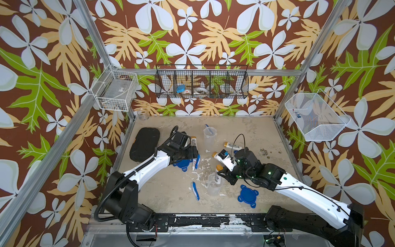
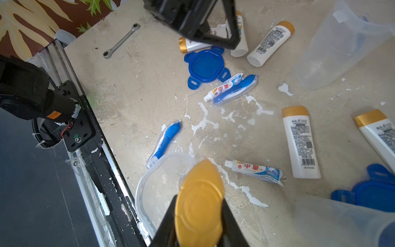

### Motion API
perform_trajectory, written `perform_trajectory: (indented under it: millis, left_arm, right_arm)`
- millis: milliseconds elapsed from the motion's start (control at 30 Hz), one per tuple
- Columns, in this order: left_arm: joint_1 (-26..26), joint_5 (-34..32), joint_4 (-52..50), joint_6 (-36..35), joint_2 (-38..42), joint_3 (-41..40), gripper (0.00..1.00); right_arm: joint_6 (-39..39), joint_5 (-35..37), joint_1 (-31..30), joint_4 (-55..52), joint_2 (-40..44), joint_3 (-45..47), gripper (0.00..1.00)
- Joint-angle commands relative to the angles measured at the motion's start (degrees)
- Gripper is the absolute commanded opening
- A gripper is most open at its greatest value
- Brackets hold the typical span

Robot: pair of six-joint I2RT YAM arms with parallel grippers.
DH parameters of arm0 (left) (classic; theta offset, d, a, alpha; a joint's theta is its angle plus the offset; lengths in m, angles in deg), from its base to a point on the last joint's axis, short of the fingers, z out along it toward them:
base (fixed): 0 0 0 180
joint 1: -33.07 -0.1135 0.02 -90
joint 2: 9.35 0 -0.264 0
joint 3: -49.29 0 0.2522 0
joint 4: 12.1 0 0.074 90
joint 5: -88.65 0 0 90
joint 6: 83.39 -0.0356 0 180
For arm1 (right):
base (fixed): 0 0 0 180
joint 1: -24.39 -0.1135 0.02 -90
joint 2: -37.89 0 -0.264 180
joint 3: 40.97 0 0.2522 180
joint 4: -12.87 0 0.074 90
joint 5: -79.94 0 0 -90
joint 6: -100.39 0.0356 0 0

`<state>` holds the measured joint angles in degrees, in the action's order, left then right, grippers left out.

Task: Pack away toiletry kits
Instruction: Place the toiletry item into the container.

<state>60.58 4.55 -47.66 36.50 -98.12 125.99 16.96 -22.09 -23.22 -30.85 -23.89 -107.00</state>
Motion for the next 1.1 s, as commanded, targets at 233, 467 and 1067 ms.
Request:
perform_trajectory:
  millis: [233,467,1067]
  left_arm:
    - [-3.8,-12.3,-11.2,-3.5,-24.3,24.1,0.7]
    - [-4.6,-9.6,-10.6,2.4,-20.6,18.1,0.68]
    - [-6.6,-10.8,-8.8,8.7,-32.1,23.6,0.64]
  right_arm:
    - [-0.6,4.9,-3.3,2.9,1.1,2.7,0.2]
    - [-0.8,6.9,-4.2,4.5,1.4,4.1,0.37]
    - [-0.7,7.4,-4.2,4.2,4.2,3.2,0.74]
